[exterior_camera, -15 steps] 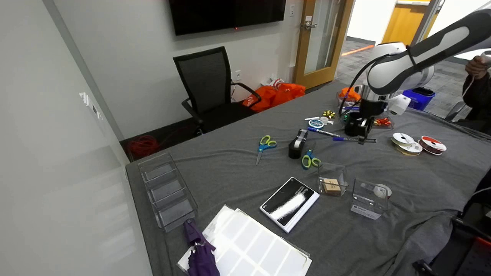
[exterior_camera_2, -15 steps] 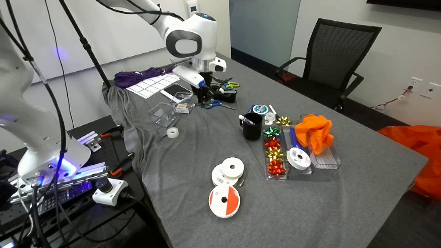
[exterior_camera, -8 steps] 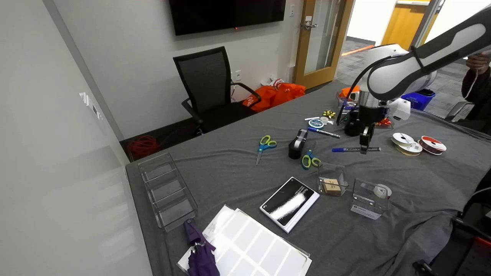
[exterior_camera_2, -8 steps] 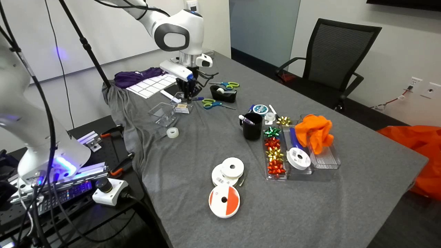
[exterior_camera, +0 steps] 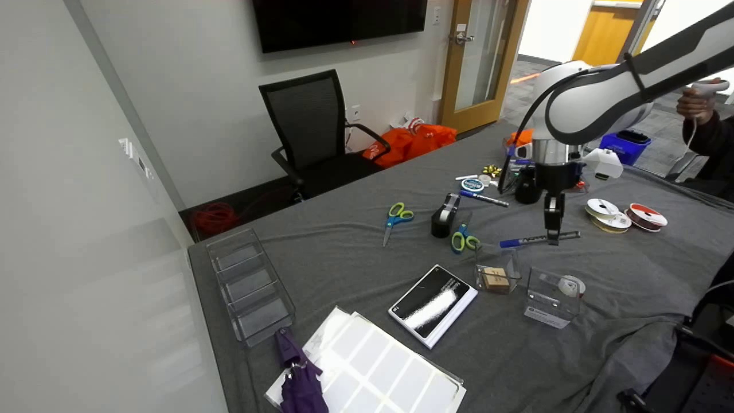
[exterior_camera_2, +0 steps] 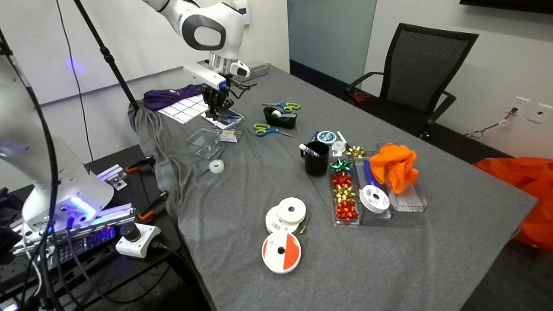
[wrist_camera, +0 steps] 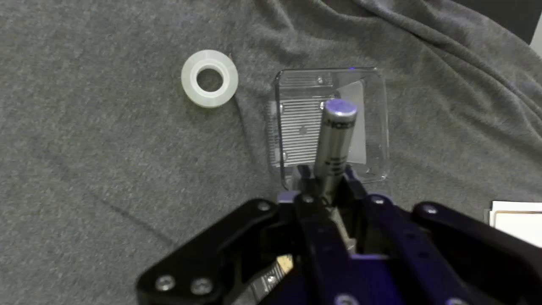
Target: Put the marker into the clear box
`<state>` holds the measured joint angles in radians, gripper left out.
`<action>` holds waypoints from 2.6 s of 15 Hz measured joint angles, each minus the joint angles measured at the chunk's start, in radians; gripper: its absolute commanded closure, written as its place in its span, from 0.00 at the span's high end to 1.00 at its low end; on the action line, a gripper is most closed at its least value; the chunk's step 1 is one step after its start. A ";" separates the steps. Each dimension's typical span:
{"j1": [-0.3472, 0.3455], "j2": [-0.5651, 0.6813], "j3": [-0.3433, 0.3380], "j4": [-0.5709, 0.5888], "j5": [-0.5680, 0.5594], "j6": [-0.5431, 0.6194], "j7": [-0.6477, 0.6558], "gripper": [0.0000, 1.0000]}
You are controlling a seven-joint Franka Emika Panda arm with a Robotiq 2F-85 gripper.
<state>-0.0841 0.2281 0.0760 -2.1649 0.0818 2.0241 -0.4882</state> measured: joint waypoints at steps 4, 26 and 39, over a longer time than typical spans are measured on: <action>0.031 0.028 0.003 0.010 0.057 -0.045 0.017 0.04; 0.038 0.280 -0.006 0.198 0.153 -0.072 0.424 0.72; 0.038 0.135 -0.006 0.077 0.123 -0.063 0.248 1.00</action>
<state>-0.0459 0.3634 0.0696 -2.0883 0.2046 1.9616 -0.2402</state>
